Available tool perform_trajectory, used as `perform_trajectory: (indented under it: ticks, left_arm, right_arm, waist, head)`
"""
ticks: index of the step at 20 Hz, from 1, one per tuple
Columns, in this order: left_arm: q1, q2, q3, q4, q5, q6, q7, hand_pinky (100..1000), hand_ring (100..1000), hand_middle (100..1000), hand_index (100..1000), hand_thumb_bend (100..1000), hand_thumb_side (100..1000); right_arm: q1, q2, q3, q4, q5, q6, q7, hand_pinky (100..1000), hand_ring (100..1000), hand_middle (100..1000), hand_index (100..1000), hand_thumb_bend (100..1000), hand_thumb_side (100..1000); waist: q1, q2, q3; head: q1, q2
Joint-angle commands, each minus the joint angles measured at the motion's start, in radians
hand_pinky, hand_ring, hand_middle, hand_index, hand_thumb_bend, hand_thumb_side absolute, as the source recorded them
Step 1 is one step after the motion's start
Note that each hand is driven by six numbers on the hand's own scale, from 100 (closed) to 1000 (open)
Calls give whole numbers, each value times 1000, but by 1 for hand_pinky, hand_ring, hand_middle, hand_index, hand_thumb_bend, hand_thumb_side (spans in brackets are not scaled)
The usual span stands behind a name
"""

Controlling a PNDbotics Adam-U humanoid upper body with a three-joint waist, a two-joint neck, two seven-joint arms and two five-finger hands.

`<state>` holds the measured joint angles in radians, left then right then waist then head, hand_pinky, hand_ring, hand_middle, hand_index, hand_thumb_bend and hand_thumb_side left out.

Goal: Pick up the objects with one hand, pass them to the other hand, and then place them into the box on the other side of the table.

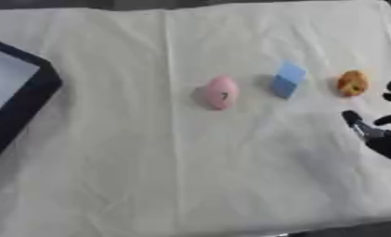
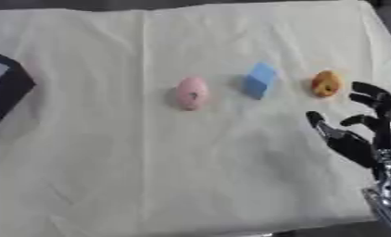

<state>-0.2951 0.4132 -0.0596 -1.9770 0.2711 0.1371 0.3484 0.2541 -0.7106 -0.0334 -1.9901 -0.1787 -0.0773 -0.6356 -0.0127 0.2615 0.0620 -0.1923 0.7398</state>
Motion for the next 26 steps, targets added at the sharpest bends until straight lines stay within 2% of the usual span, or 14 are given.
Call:
perform_trajectory:
  ticks: [1,7,11,18,24,25,26]
  left_arm:
    - [-6,28,1,-22,-2,1,-2,892,760,674,781,116,830]
    - [-5,27,1,-23,-1,0,-4,893,761,674,781,113,831]
    - [-2,40,1,-23,-5,-9,-9,892,762,675,781,103,827]
    - [2,56,-1,-23,-10,-26,-21,892,763,676,781,100,825]
    - [-2,60,-5,-23,-13,-31,-30,892,763,676,781,100,826]
    - [-3,62,-5,-23,-14,-32,-31,892,763,676,781,100,826]
    - [-4,63,-5,-23,-15,-32,-31,892,763,676,781,100,827]
  right_arm:
    - [13,-89,-27,-10,-41,23,-3,452,782,741,760,643,137]
    - [20,-205,-57,-10,-95,83,-2,470,786,747,770,638,159]
    - [31,-282,-82,-10,-130,143,26,490,792,753,776,635,181]
    - [21,-379,-116,-10,-159,245,155,545,812,776,791,627,210]
    - [-5,-413,-132,-10,-129,338,283,606,823,785,794,605,222]
    - [-9,-416,-136,-10,-123,351,303,620,826,785,792,572,227]
    - [-12,-417,-141,-10,-117,363,320,623,827,785,792,599,224]
  waist:
    - [-9,-15,-3]
    - [0,-7,-7]
    - [7,-3,-6]
    - [16,5,1]
    - [16,16,16]
    - [14,20,20]
    - [12,23,24]
  head:
    - [-12,-20]
    - [-43,-37]
    - [-60,-49]
    - [-90,-59]
    - [-92,-54]
    - [-94,-56]
    - [-97,-57]
